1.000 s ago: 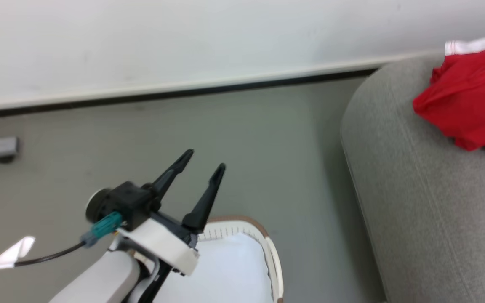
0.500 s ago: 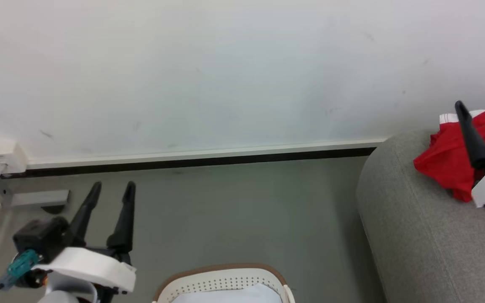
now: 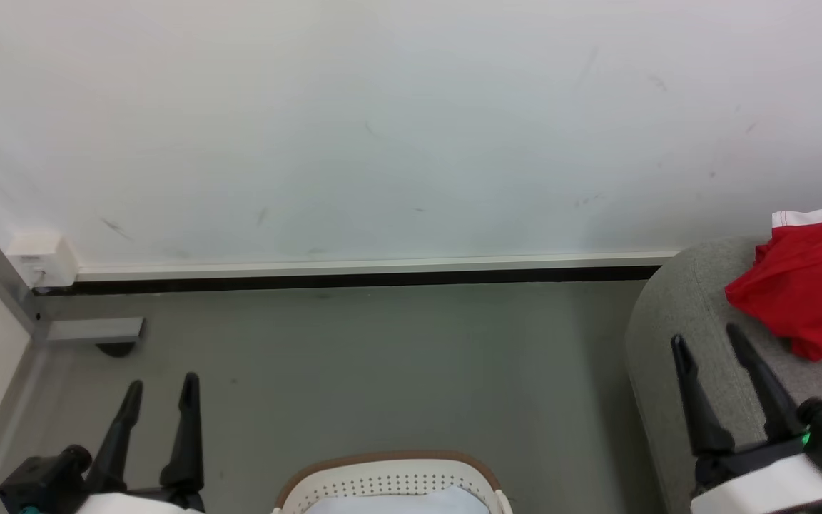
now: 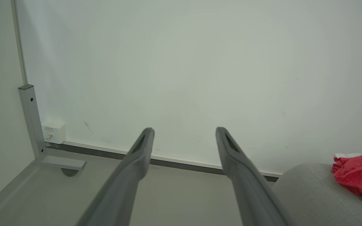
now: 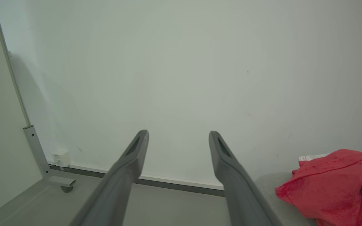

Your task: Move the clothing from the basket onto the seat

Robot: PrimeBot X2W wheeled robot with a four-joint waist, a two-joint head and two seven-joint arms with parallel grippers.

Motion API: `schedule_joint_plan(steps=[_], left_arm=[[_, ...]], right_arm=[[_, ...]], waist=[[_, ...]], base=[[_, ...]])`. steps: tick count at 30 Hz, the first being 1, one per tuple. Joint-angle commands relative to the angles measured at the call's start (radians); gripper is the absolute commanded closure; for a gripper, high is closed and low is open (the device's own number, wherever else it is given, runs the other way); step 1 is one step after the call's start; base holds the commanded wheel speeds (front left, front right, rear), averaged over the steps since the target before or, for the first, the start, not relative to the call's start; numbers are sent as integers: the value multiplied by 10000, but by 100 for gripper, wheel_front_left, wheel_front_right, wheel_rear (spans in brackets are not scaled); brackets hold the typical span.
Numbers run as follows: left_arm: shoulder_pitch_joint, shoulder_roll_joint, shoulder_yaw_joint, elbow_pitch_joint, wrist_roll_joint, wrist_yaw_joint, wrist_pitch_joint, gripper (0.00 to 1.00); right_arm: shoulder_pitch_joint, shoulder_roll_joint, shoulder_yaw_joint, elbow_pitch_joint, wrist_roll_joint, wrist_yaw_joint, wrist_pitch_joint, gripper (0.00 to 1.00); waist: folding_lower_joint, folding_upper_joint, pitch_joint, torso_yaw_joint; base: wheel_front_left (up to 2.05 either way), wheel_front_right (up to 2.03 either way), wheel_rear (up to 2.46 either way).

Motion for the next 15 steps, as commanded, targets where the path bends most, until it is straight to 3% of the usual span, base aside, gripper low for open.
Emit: schedule_joint_plan(steps=[1, 6, 15], left_arm=[[245, -155, 163, 94, 263, -78, -7, 0], [661, -743, 735, 392, 988, -384, -7, 0], [1006, -1630, 1517, 982, 1934, -1138, -8, 0]], right_arm=[[447, 148, 75, -93, -104, -22, -205, 0], [1238, 703, 374, -133, -357, -22, -802, 0], [1516, 928, 487, 522, -463, -23, -1236, 0]], waist=[[1, 0, 2, -13], [1, 0, 36, -82], [1, 0, -40, -130]], base=[[0, 0, 0], [0, 0, 0], [0, 0, 0]])
